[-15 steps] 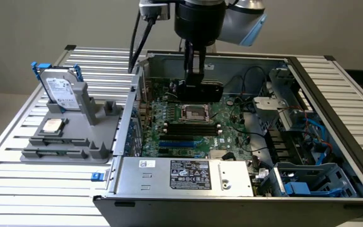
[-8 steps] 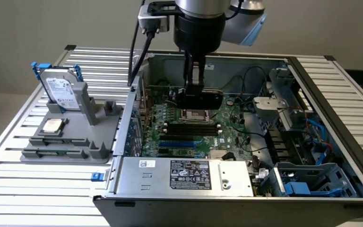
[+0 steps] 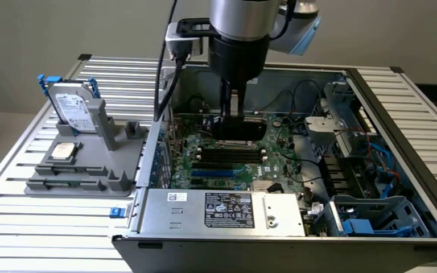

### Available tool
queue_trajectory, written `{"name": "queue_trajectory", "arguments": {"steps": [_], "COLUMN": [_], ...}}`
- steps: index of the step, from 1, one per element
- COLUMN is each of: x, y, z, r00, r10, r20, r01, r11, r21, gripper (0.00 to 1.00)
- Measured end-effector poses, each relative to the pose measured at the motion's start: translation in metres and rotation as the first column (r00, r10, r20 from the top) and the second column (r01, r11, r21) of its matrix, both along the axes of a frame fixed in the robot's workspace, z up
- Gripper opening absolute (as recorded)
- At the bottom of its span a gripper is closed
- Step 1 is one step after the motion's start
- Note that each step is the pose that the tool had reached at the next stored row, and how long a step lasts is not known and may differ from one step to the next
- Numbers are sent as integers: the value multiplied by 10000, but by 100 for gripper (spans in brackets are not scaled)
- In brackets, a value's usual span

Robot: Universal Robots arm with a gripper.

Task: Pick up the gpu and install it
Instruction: 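Insert the gpu into the slot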

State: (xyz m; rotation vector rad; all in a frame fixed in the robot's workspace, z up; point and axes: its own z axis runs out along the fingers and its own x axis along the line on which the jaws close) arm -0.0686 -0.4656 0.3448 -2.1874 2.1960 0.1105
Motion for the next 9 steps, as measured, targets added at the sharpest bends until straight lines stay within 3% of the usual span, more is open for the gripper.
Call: {"name": "queue_trajectory", "arguments": {"steps": [9], "x": [-19], "y": [-33], "z": [-165], "r00": [10000], "r10": [2], "r20": [0], "r01": [-2], "r11": [10000], "r21": [-1], "gripper": [26]}}
